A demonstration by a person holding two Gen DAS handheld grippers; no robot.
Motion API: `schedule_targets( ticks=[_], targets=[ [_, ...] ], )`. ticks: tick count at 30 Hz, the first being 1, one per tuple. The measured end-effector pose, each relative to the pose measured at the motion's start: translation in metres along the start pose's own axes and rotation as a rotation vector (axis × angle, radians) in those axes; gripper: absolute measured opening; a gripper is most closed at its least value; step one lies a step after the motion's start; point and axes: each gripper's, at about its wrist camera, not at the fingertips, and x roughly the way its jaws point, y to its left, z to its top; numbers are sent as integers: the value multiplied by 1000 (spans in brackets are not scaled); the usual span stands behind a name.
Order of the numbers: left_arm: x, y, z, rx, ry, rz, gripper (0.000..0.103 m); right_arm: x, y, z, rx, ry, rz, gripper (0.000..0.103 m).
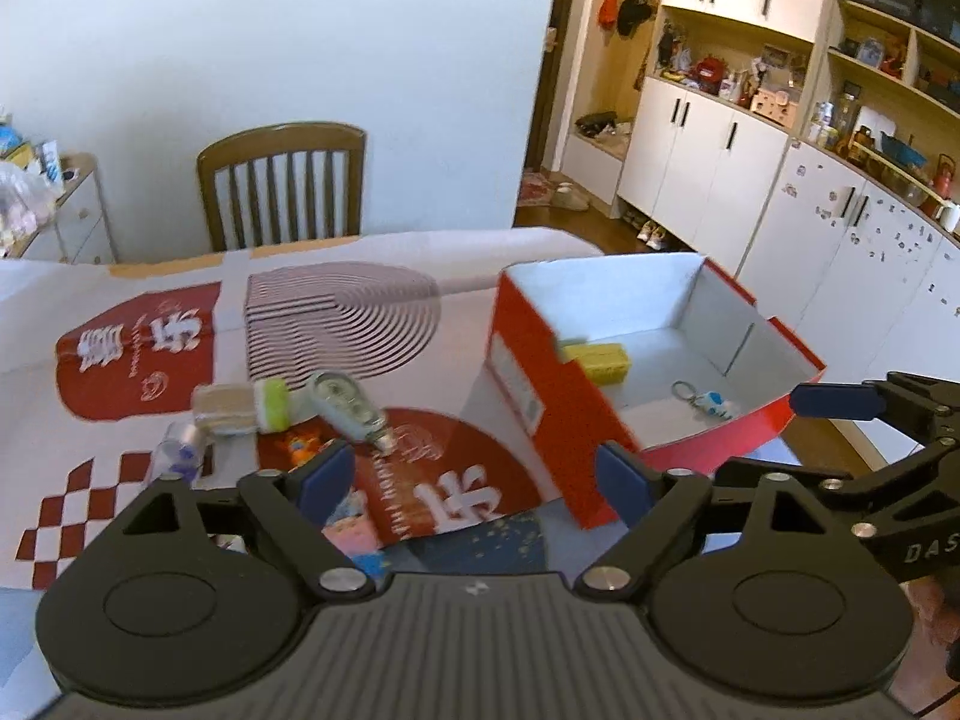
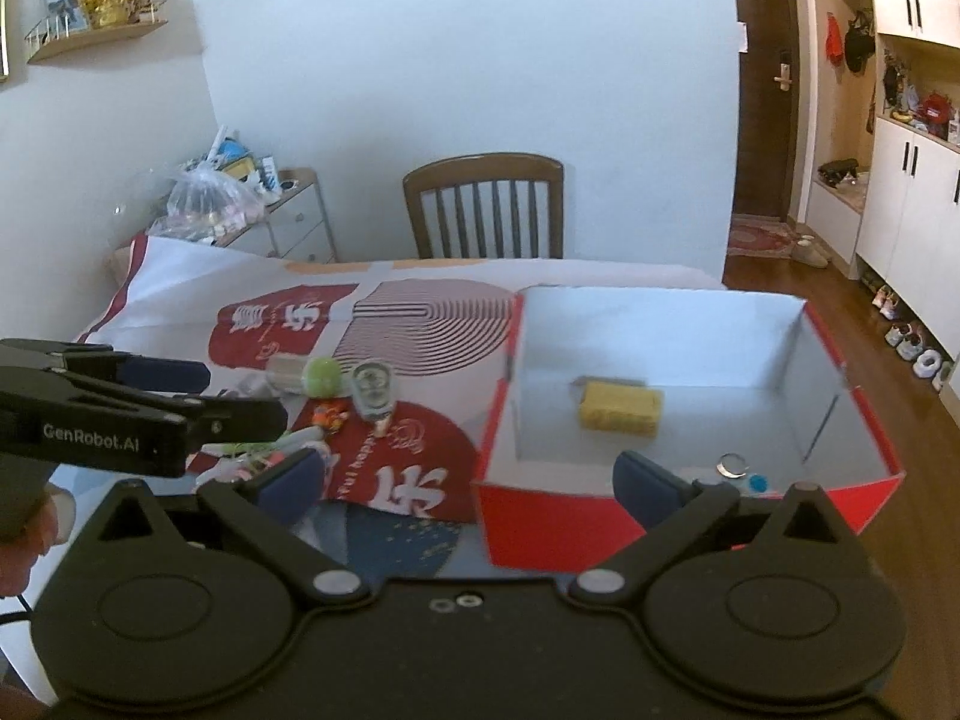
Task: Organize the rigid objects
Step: 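Withdraw both tools from the shoebox back toward the pile, then grasp the pink heart dish with the left tool while the right tool grasps the pig figurine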
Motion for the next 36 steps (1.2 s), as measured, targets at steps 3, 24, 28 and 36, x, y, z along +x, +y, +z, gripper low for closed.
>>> schedule_targets(
  ticks=[3,24,28,36],
  targets=[
    [-2,21,-8,-12,-17,19,103,7,11,-1,-8,11,4,103],
    [37,117,-92,-64,73,116,103,102,87,-8,-123,156,70,103],
    [47,120,-102,-35,89,138,103,119,96,-10,-143,196,54,102],
    [61,124,-111,-29,111,154,103,148,102,-13,-153,251,27,99]
  ],
)
